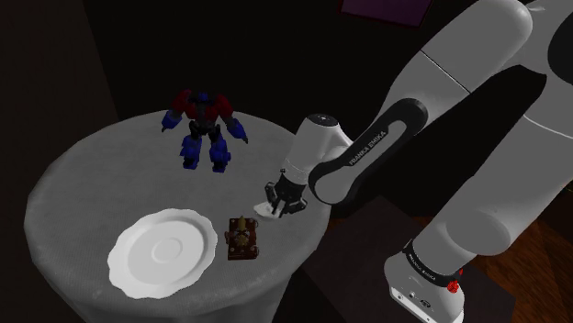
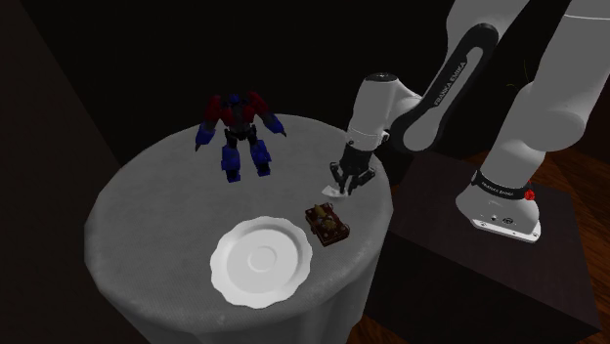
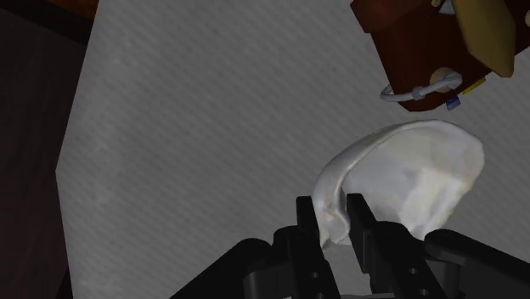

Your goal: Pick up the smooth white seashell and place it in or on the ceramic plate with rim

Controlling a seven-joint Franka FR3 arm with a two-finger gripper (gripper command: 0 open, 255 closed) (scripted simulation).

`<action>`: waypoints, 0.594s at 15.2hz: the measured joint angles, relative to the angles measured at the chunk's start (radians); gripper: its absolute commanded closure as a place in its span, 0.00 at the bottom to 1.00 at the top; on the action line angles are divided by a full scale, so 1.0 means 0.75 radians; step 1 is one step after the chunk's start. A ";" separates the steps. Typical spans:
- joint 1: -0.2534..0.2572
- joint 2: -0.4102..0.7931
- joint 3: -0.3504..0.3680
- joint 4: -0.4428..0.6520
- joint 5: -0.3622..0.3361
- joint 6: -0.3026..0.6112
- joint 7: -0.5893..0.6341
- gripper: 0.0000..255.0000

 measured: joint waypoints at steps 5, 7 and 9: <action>0.004 -0.123 0.020 0.002 0.130 -0.115 -0.087 1.00; 0.011 -0.176 0.016 0.007 0.170 -0.170 -0.116 1.00; 0.020 -0.221 0.012 0.012 0.196 -0.218 -0.130 1.00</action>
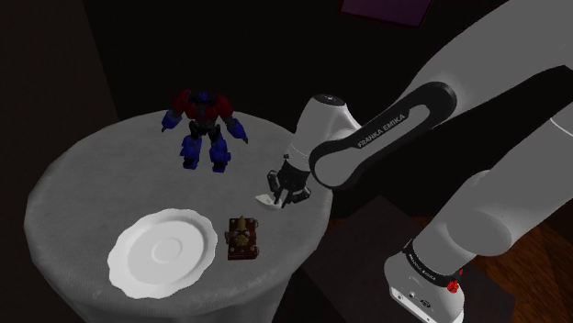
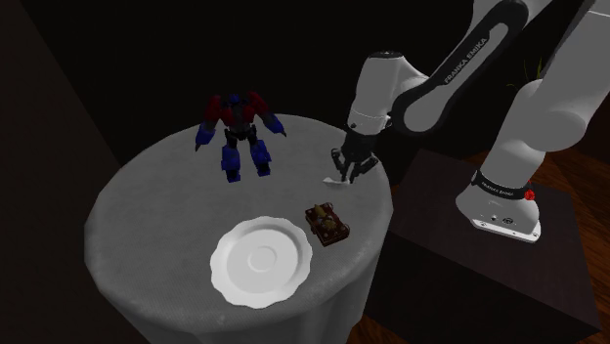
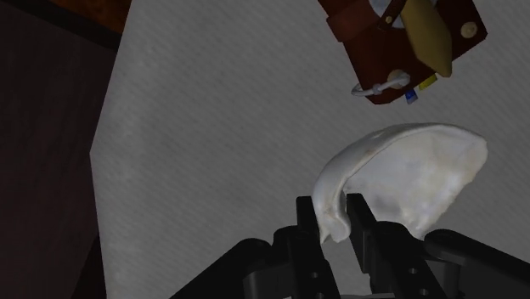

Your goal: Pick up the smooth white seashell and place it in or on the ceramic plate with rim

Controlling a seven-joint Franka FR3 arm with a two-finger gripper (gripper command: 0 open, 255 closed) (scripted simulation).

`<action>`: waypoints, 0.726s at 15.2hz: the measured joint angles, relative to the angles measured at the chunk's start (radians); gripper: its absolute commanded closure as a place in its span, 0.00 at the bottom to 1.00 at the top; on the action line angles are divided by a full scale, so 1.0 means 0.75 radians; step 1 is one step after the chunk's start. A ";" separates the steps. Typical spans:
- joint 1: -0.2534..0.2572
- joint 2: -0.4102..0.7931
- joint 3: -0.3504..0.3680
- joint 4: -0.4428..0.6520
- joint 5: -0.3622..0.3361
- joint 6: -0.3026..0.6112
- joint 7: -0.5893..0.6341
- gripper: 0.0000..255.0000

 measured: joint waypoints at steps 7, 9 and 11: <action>0.018 -0.079 0.015 0.058 0.013 -0.129 0.033 1.00; 0.011 -0.027 0.056 0.124 -0.045 -0.140 0.121 1.00; 0.003 0.052 0.098 0.195 -0.129 -0.133 0.227 1.00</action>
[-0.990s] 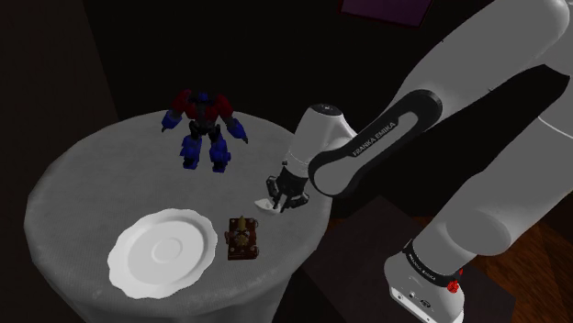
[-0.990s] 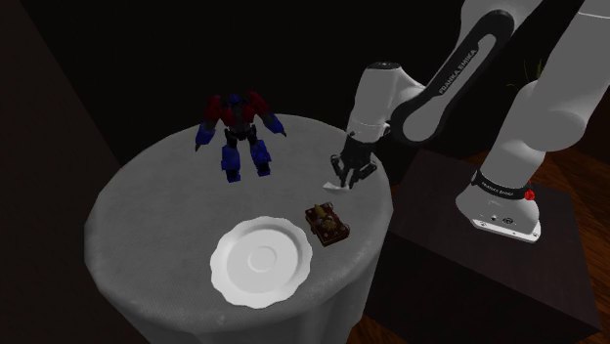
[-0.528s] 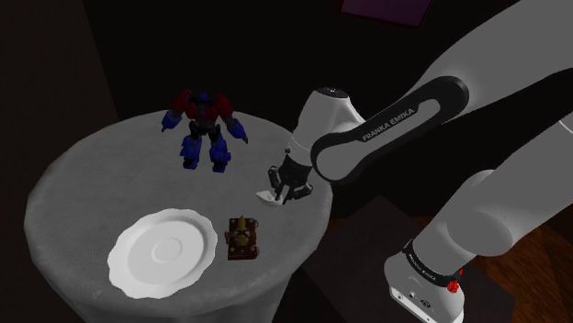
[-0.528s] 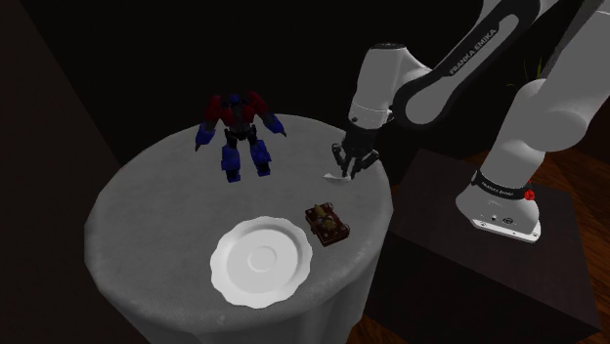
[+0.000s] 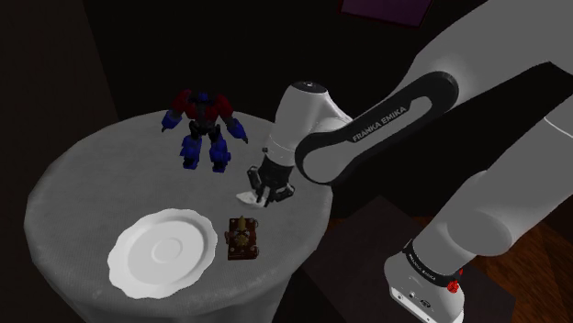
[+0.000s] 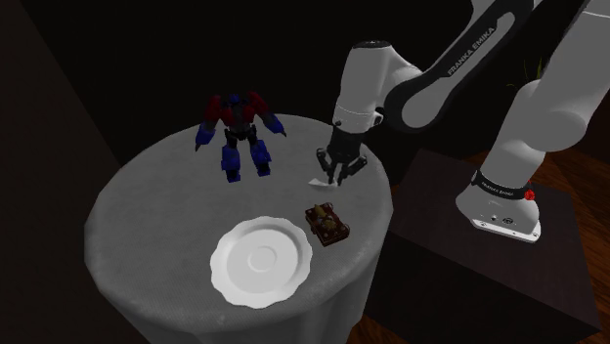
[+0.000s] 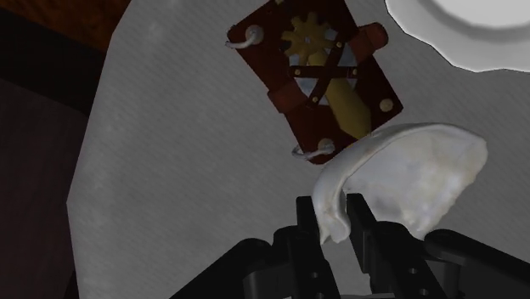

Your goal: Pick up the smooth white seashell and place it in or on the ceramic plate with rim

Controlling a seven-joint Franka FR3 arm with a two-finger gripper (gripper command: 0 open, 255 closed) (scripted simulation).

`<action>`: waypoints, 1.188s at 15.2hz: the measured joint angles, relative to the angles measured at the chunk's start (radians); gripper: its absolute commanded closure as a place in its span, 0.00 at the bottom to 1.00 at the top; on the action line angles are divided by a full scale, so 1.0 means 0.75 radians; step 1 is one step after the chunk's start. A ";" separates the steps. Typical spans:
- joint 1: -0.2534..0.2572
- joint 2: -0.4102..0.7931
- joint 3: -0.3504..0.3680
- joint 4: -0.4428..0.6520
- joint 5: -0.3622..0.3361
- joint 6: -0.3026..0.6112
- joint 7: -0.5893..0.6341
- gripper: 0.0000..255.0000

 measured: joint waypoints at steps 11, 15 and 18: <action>0.184 0.428 0.057 0.522 -0.496 -0.166 0.606 1.00; 0.327 0.621 0.010 0.778 -0.631 -0.264 0.754 1.00; 0.399 0.713 -0.013 0.905 -0.681 -0.312 0.808 1.00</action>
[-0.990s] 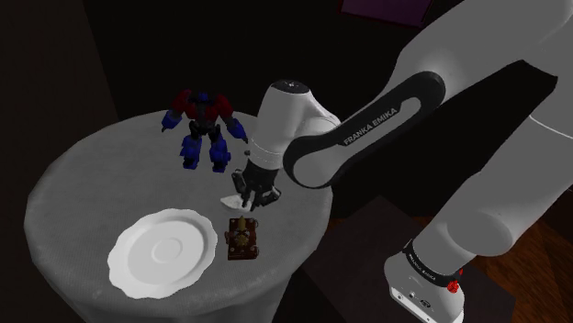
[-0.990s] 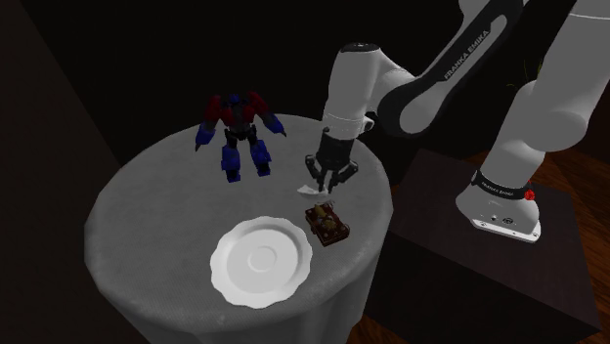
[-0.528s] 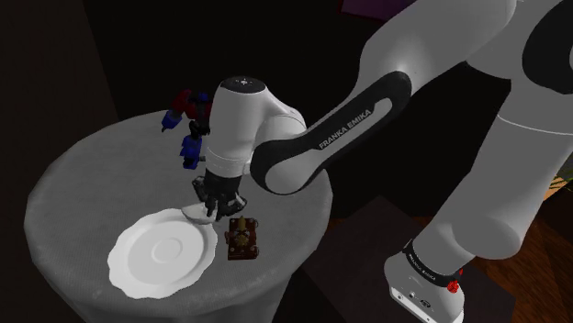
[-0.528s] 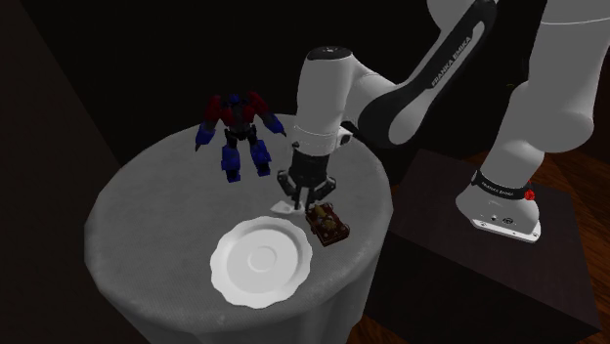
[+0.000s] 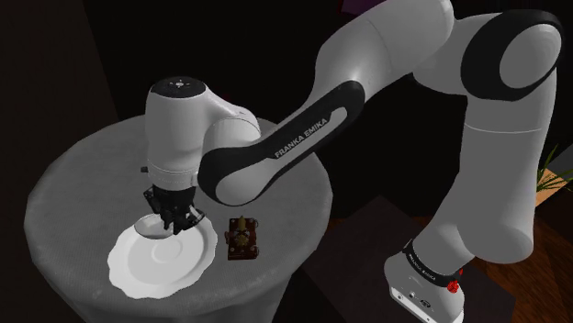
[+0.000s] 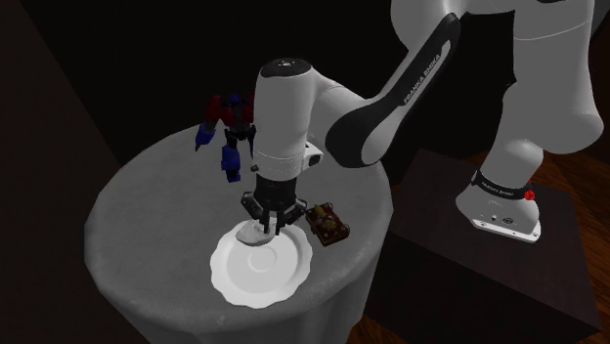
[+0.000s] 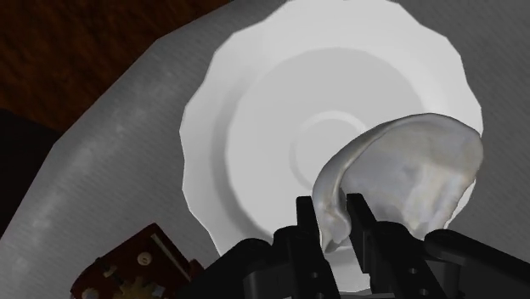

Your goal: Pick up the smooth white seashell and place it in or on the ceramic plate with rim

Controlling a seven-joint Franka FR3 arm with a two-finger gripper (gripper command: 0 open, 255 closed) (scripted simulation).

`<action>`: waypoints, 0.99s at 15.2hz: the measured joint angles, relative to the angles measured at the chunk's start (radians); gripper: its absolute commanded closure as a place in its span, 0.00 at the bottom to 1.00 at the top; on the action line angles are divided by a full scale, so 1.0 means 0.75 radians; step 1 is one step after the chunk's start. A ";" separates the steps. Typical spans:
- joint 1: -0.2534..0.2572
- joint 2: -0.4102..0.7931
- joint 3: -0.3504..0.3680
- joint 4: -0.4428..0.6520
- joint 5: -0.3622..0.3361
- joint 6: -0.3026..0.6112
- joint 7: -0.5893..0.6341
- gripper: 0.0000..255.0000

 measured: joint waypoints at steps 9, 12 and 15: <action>0.047 0.106 -0.058 -0.002 -0.080 0.098 0.055 1.00; 0.068 0.152 -0.083 0.005 -0.111 0.134 0.076 1.00; 0.083 0.182 -0.103 0.002 -0.134 0.166 0.093 1.00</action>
